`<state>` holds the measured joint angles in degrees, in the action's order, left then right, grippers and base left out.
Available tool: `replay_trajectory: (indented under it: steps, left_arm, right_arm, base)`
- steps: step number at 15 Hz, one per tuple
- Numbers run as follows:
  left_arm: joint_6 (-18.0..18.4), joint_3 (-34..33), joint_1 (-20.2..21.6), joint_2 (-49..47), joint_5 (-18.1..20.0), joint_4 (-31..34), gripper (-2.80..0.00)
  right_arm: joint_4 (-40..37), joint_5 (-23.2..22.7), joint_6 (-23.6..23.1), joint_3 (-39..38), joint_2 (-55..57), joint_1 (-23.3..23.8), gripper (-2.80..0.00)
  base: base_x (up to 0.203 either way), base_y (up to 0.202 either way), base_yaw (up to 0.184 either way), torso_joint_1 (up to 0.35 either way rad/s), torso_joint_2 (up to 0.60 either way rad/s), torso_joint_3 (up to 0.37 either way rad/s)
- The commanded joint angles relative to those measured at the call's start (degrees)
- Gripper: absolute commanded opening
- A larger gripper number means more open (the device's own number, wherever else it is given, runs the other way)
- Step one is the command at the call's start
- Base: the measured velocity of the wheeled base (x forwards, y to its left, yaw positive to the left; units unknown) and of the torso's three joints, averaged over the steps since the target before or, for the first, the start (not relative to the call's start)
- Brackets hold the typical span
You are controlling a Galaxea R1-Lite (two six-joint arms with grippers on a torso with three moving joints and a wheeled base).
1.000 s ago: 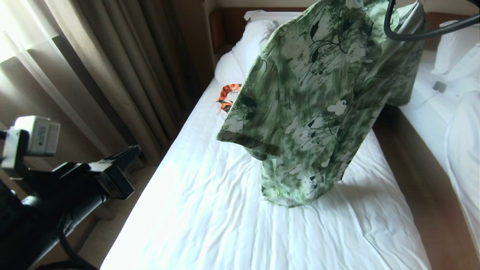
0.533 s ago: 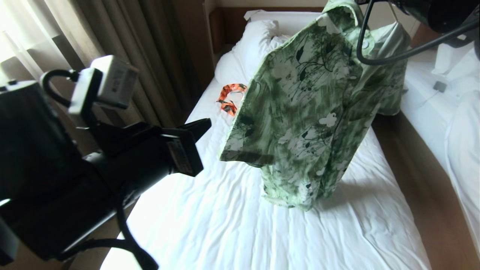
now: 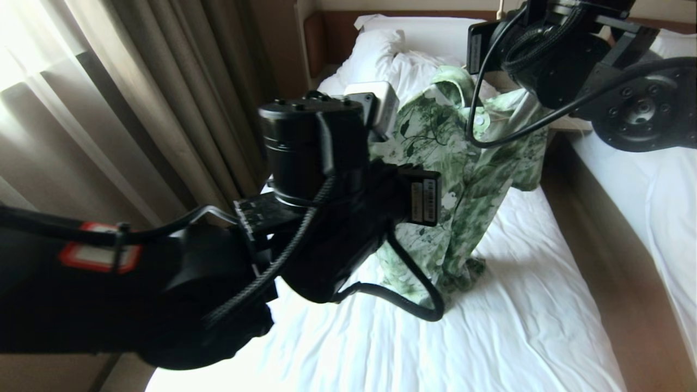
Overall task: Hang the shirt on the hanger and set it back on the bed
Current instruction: Take the clothes hanger out of the clothes
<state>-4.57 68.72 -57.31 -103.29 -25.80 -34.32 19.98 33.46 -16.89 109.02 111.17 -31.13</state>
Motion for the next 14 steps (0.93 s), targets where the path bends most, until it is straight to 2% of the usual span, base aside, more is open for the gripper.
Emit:
replay_trajectory:
  steps: [1, 5, 8, 11, 14]
  left_arm:
    - [0.57, 5.69, -0.24, -8.26, -0.09, -0.22, 0.00]
    - [1.02, 10.88, -0.18, -11.93, -0.57, -0.92, 0.00]
    - [3.35, 11.81, 0.21, -14.37, -2.80, -4.21, 0.00]
    - [8.70, 11.72, 0.35, -16.36, -4.30, -13.17, 0.00]
    - [16.11, 11.50, 0.67, -20.56, -4.41, -23.82, 0.00]
  right_arm:
    - [0.15, 0.20, 1.78, -0.21, 3.16, 0.00, -2.80]
    - [-0.02, 0.20, 4.24, -1.05, 4.76, -0.36, -2.80]
    - [-0.90, 0.20, 5.58, -3.78, 4.16, -1.29, -2.80]
    - [-1.71, 0.10, 7.03, -4.25, 3.92, -1.30, -2.80]
    - [-7.03, -0.18, 9.73, -3.77, 2.78, -0.77, -2.80]
  base:
    - [0.000, 0.000, 0.000, 0.000, 0.00, 0.000]
    - [0.000, 0.000, 0.000, 0.000, 0.00, 0.000]
    - [0.000, 0.000, 0.000, 0.000, 0.00, 0.000]
    - [0.000, 0.000, 0.000, 0.000, 0.00, 0.000]
    - [0.000, 0.000, 0.000, 0.000, 0.00, 0.000]
